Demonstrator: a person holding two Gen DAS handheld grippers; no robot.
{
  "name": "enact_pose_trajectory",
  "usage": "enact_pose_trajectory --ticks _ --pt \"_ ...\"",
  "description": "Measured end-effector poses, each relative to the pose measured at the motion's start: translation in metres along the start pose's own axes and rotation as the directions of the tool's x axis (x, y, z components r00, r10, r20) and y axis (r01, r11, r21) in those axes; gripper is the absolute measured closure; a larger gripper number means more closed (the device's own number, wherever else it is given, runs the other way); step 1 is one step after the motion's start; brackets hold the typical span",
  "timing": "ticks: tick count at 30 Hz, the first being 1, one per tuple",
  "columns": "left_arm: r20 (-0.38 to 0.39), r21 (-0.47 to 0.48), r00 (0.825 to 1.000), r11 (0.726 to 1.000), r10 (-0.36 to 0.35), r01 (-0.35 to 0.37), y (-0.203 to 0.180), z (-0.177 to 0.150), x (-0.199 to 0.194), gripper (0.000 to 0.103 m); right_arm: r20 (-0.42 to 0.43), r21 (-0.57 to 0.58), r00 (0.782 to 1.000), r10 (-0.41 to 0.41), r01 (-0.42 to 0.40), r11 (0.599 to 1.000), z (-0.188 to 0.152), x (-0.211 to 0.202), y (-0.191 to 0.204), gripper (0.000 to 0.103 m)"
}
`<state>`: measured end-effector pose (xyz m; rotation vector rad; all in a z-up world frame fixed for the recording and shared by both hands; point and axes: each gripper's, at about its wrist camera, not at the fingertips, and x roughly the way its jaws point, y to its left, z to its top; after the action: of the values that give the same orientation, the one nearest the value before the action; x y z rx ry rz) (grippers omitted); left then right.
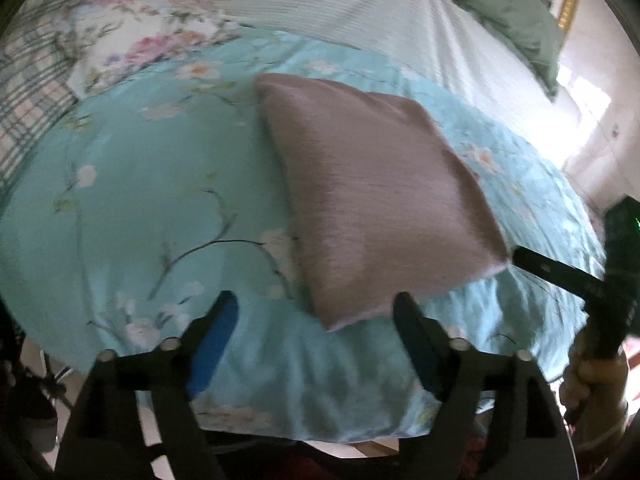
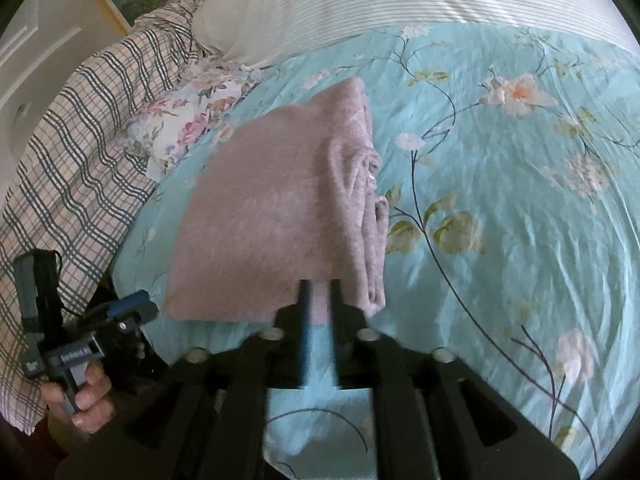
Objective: Fold small clothes
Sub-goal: 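Open both grippers and withdraw from the folded sweater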
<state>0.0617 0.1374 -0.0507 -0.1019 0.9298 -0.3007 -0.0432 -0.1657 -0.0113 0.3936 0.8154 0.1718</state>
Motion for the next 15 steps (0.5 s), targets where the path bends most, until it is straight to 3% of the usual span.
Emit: enact_pose_trajectory --ticks 2,6,11,15 --pt "0.004 0.007 1.000 1.000 0.026 -0.026 0.002 -0.002 -0.002 0.021 0.025 -0.024 0.999 -0.024 0.024 0.999 -0.005 -0.007 0.004 0.042" --pt "0.012 0.055 0.995 0.994 0.096 -0.096 -0.004 -0.008 -0.005 0.021 0.021 -0.043 0.999 -0.043 0.044 0.998 -0.011 -0.013 0.004 0.042" --pt "0.008 0.076 0.996 0.993 0.090 -0.090 -0.012 -0.010 -0.006 0.021 0.026 -0.002 0.999 -0.026 0.026 1.000 -0.008 -0.018 -0.002 0.042" --pt "0.033 0.122 0.991 0.983 0.132 -0.135 -0.020 -0.010 -0.013 0.021 0.019 -0.043 0.999 -0.038 0.039 0.998 -0.005 -0.021 0.010 0.040"
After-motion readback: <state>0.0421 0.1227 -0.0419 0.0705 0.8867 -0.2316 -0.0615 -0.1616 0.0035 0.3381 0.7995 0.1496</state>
